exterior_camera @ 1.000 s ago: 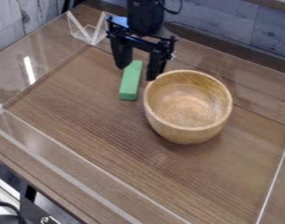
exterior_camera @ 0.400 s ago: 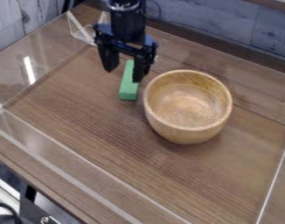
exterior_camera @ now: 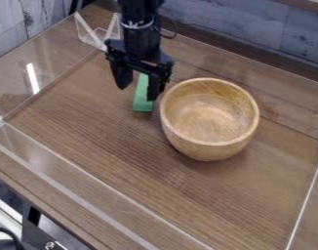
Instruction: Put green stick into wooden bowl
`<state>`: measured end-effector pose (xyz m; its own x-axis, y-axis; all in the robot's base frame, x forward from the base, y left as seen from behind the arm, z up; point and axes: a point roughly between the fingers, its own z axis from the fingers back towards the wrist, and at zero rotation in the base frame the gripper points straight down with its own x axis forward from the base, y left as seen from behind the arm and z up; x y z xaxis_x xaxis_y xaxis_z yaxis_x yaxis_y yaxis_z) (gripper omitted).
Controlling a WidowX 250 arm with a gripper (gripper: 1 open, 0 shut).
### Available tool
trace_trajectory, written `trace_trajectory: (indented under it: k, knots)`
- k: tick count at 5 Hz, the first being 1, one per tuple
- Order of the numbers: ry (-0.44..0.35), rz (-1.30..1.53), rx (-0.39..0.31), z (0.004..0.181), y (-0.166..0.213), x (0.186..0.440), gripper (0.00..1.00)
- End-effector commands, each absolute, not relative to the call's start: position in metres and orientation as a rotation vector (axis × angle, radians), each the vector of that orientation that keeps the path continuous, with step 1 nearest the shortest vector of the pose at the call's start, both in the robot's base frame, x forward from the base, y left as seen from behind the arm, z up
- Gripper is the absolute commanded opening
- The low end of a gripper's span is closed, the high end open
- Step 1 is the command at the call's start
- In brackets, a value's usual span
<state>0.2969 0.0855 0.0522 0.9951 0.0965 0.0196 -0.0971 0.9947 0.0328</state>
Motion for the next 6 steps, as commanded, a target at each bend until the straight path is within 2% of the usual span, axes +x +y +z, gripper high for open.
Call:
trace_trajectory:
  k: [1,3,6]
  knots:
    - [-0.059,0.13,0.044,0.055,0.093,0.306,1.0]
    - [-0.073,0.171,0.038,0.051,0.1,0.318,1.0]
    - [-0.065,0.194,0.029,0.047,0.102,0.319,1.0]
